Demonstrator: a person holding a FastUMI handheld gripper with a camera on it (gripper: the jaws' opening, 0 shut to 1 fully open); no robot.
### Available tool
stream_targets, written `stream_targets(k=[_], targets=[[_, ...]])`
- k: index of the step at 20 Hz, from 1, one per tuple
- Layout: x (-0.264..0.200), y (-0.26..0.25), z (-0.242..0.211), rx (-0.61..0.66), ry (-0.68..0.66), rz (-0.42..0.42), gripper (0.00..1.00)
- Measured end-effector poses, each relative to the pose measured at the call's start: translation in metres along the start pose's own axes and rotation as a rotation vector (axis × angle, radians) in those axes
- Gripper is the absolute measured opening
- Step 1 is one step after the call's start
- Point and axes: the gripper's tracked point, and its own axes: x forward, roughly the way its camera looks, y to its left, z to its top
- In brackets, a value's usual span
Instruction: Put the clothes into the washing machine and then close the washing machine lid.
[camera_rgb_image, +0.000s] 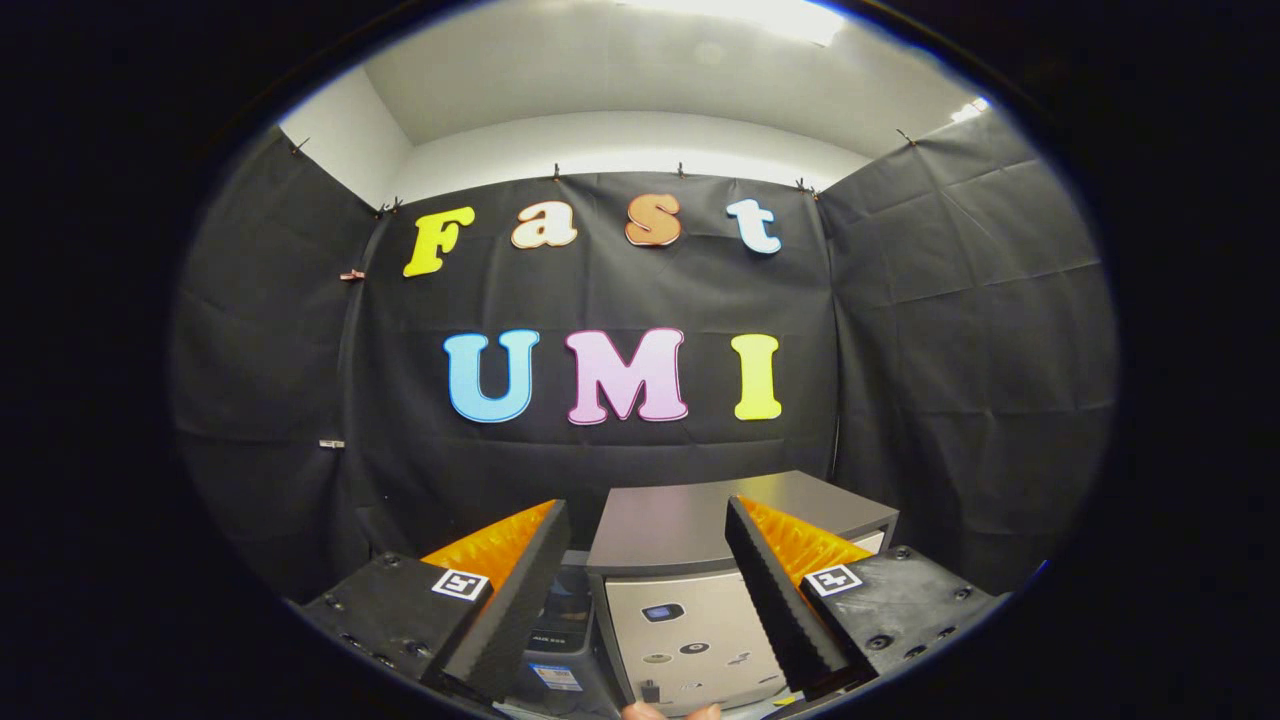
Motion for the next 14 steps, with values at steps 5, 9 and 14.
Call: stream_targets(k=[5,9,14], targets=[[0.006,0.013,-0.006,-0.044,0.029,0.006,0.99],[0.007,0.023,-0.002,-0.053,0.018,0.007,0.99],[0.007,0.035,-0.006,-0.054,0.027,0.032,0.99]])
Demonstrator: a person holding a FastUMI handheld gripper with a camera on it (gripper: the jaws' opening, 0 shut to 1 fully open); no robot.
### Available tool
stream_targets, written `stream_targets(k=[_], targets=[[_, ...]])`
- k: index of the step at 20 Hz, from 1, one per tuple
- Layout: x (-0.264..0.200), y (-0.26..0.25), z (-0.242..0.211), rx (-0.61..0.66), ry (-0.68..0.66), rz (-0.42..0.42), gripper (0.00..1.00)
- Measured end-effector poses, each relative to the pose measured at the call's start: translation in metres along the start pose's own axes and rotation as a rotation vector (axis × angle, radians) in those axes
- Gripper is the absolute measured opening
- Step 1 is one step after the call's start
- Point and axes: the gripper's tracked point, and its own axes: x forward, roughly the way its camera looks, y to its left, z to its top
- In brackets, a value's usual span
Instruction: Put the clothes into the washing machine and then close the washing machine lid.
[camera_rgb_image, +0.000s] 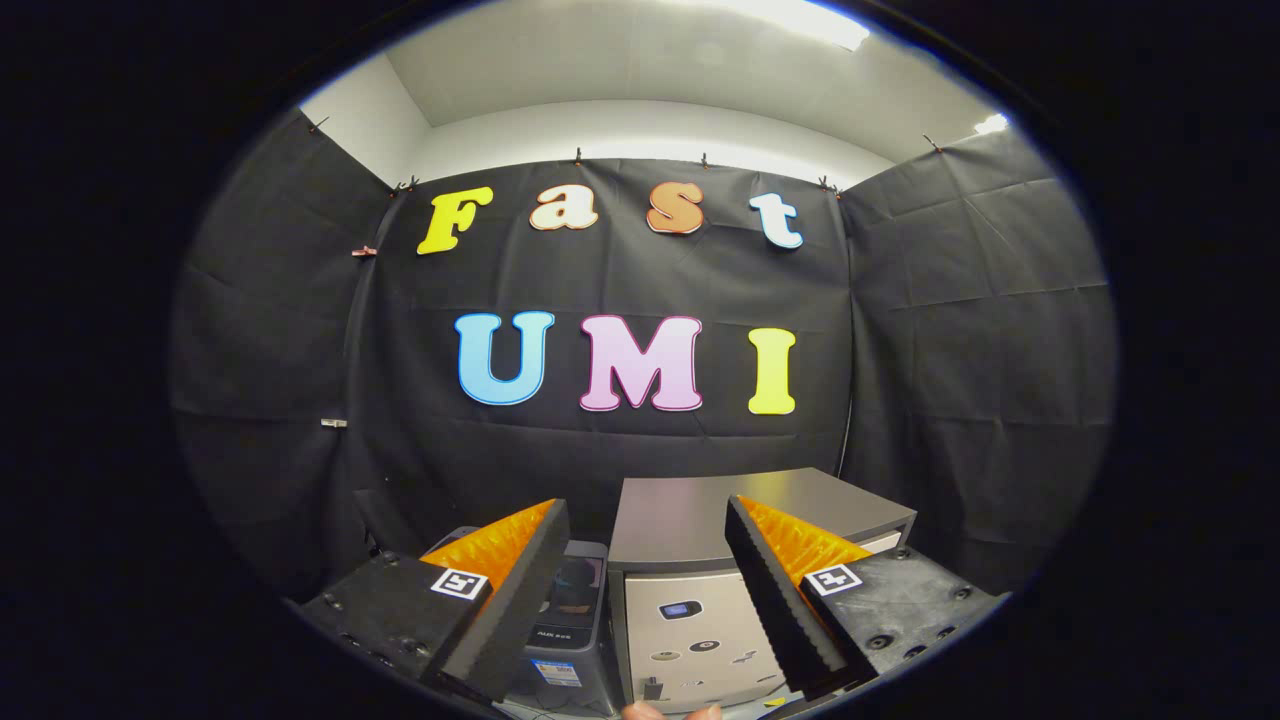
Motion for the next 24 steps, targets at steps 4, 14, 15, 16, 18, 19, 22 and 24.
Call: stream_targets(k=[4,14,15,16,18,19,22,24], targets=[[0.000,0.001,-0.004,-0.010,0.012,0.005,0.99],[0.003,-0.003,-0.018,-0.006,0.039,0.002,0.99],[0.003,-0.002,-0.018,-0.007,0.041,0.000,0.99],[0.003,-0.003,-0.020,-0.007,0.042,0.000,0.99],[0.002,-0.002,-0.019,0.000,0.039,0.003,0.99],[0.001,-0.001,-0.017,0.001,0.034,0.005,0.99],[0.001,-0.002,-0.015,0.008,0.028,0.006,0.99],[0.000,-0.002,-0.017,0.005,0.032,0.008,0.99]])
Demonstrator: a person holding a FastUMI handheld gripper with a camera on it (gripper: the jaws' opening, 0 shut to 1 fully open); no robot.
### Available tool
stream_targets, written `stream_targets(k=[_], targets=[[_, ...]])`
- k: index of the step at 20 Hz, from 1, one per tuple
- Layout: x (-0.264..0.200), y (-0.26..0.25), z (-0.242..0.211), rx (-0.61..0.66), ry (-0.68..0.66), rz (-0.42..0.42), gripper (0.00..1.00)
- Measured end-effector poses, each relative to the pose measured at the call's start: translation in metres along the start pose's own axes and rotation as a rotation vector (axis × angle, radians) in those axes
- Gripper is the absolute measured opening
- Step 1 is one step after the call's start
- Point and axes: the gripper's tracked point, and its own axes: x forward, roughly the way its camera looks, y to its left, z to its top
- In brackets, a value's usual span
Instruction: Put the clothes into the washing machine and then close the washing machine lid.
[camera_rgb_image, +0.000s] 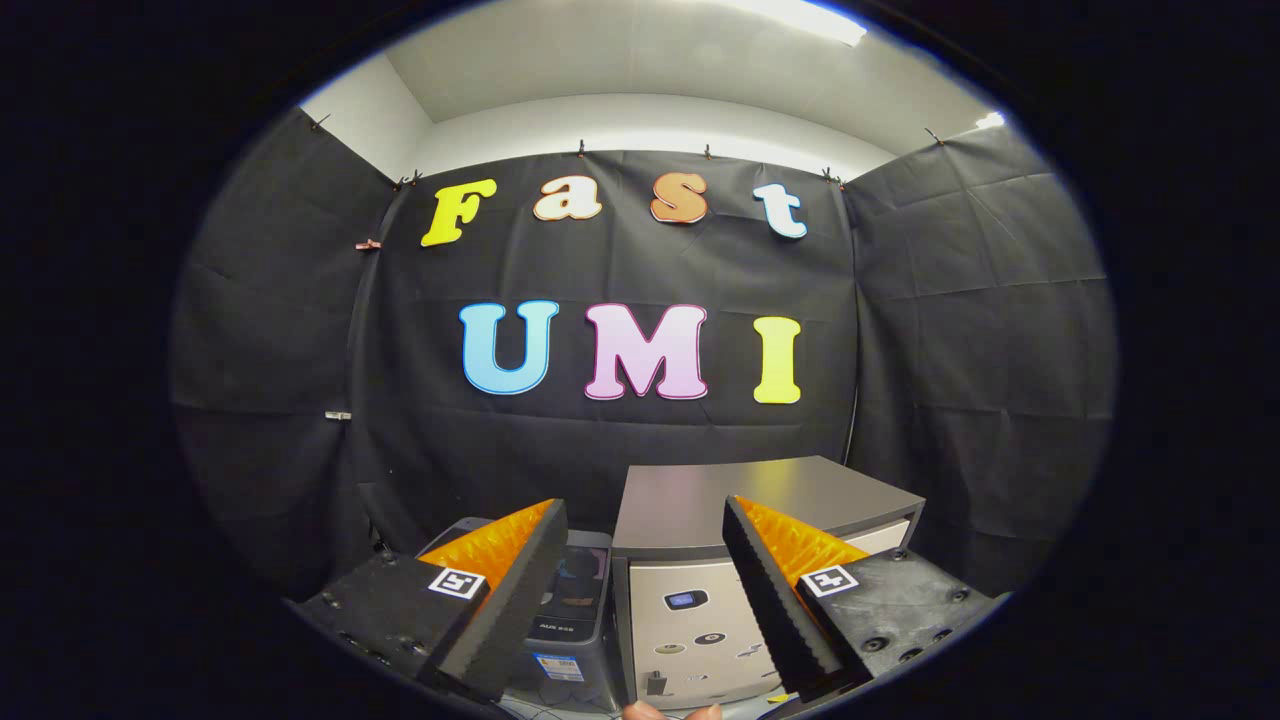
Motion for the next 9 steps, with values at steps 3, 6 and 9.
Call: stream_targets(k=[3,6,9], targets=[[-0.0032,0.0000,0.0003,0.002,0.001,0.007,0.99],[-0.0050,-0.0007,0.0046,0.002,-0.009,0.008,0.99],[-0.0085,-0.0017,0.0060,0.006,-0.016,0.011,0.99]])
